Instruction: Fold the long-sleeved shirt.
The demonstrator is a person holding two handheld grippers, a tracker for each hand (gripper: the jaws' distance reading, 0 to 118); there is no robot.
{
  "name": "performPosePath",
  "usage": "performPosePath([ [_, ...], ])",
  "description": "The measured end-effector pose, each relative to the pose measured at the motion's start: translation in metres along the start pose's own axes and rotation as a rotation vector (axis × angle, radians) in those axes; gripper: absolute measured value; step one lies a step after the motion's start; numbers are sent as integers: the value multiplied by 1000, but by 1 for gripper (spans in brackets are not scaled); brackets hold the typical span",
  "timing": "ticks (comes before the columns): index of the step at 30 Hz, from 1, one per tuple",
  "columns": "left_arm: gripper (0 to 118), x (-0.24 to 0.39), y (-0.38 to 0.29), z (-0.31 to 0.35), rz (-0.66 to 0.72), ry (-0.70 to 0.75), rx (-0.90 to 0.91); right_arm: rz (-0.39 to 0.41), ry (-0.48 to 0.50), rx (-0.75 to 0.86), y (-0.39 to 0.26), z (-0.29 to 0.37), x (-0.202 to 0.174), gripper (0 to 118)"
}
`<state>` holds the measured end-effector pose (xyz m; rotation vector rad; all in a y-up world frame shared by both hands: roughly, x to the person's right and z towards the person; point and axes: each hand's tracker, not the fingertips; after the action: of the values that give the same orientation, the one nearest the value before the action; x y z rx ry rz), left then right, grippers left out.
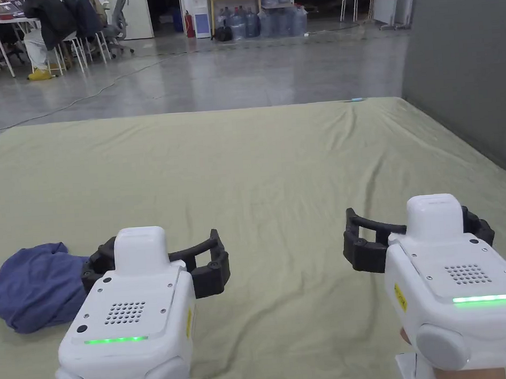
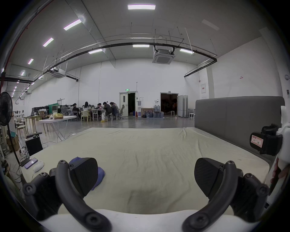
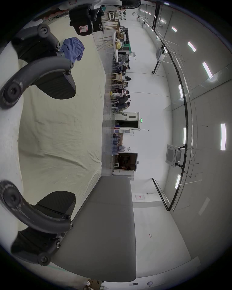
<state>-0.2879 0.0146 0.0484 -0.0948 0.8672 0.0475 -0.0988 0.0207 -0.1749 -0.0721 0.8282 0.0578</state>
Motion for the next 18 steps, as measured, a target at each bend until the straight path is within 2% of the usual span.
performPosePath([
  [18,118,-2,-1,2,1,15,14,-6,11,-7,-2,-1,0,116],
])
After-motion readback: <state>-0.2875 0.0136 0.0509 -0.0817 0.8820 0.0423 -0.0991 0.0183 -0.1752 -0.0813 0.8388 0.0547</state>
